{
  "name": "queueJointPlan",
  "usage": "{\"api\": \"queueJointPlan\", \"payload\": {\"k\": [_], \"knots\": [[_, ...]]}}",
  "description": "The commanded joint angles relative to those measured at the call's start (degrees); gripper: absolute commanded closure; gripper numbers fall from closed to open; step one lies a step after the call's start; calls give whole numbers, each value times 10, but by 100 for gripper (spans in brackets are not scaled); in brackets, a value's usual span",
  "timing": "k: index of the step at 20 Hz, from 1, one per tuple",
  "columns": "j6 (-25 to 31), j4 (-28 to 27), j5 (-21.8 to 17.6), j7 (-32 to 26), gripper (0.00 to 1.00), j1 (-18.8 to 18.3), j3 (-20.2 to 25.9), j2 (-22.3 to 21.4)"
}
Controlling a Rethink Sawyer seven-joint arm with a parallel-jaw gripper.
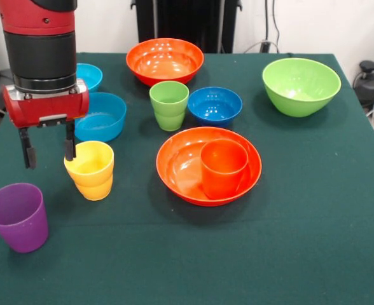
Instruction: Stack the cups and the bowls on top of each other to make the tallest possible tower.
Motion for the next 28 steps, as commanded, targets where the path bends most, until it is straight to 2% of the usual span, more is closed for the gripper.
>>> {"api": "queueJointPlan", "payload": {"k": [1, 28], "knots": [[36, 26, -49, -12, 0, 14, -12, 10], [30, 45, -34, -13, 0, -2, 1, 17]]}}
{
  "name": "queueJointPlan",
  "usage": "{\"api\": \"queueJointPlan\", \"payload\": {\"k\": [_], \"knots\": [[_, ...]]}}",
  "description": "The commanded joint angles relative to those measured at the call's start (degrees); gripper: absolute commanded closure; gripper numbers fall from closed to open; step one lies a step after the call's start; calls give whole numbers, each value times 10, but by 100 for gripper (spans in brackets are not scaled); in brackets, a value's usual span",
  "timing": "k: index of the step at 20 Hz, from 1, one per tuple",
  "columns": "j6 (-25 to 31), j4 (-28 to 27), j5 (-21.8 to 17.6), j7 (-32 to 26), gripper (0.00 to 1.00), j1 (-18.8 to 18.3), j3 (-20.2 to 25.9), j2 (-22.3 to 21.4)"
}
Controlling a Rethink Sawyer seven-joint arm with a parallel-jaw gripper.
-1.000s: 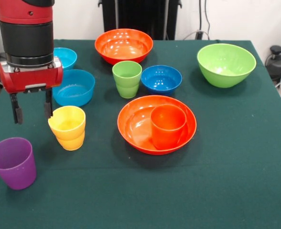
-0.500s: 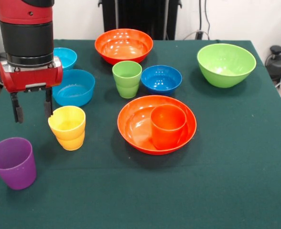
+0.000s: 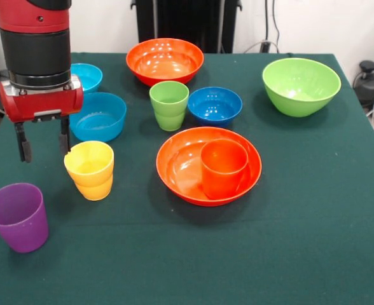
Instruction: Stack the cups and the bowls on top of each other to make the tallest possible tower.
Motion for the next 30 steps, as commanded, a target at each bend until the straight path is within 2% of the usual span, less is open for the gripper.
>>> {"api": "queueJointPlan", "payload": {"k": [1, 30], "knots": [[29, 34, -33, -12, 0, 3, 13, 19], [3, 49, -24, -16, 0, -18, 48, 23]]}}
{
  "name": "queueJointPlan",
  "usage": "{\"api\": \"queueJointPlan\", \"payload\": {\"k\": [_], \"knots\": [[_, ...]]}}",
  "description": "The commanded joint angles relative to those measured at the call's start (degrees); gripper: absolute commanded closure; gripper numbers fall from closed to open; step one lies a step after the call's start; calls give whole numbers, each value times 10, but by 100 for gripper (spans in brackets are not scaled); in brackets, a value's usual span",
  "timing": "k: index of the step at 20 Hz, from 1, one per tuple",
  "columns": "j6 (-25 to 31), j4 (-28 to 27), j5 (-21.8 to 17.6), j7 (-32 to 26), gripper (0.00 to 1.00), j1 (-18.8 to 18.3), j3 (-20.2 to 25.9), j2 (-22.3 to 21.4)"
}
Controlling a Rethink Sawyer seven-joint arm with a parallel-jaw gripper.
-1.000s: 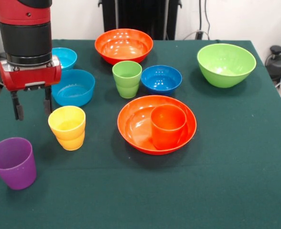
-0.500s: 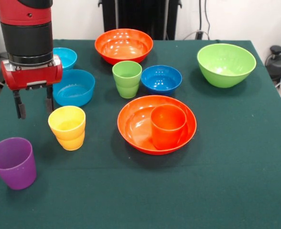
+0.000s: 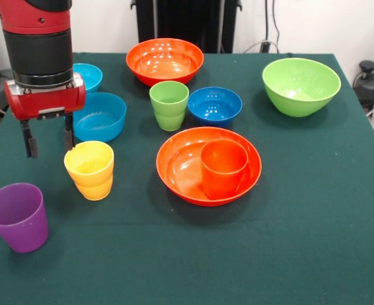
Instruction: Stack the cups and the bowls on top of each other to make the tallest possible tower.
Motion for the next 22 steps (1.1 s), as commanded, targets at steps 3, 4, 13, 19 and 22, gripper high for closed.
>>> {"api": "queueJointPlan", "payload": {"k": [3, 4, 13, 19, 22], "knots": [[4, 28, -24, -17, 0, -5, 46, 23], [3, 29, -24, -17, 0, -7, 48, 24], [4, 33, -18, -16, 0, -21, 62, 36], [5, 39, -17, -12, 0, -28, 72, 38], [6, 42, -15, -9, 0, -30, 75, 37]]}}
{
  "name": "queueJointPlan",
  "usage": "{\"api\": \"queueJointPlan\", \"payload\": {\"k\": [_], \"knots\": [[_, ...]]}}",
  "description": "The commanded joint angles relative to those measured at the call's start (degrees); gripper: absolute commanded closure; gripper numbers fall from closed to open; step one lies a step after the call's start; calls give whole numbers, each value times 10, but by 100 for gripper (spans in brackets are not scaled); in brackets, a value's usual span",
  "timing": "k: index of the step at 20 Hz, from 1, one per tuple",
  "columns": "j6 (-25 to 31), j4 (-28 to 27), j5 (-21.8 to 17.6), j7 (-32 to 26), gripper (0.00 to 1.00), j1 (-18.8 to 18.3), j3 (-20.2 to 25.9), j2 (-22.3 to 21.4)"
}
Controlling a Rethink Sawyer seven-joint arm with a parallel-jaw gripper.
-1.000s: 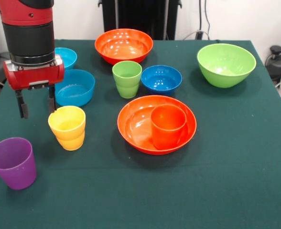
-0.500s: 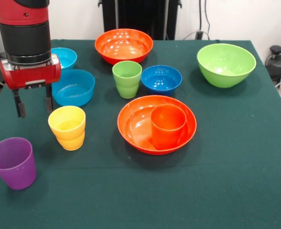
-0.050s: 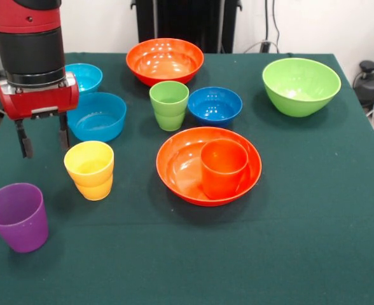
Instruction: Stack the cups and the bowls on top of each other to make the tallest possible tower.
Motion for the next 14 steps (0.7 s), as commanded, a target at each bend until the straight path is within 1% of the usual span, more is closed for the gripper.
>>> {"api": "queueJointPlan", "payload": {"k": [1, 14], "knots": [[6, 36, -14, -8, 0, -1, 47, 33], [15, 43, -6, 1, 0, -2, 55, 32]]}}
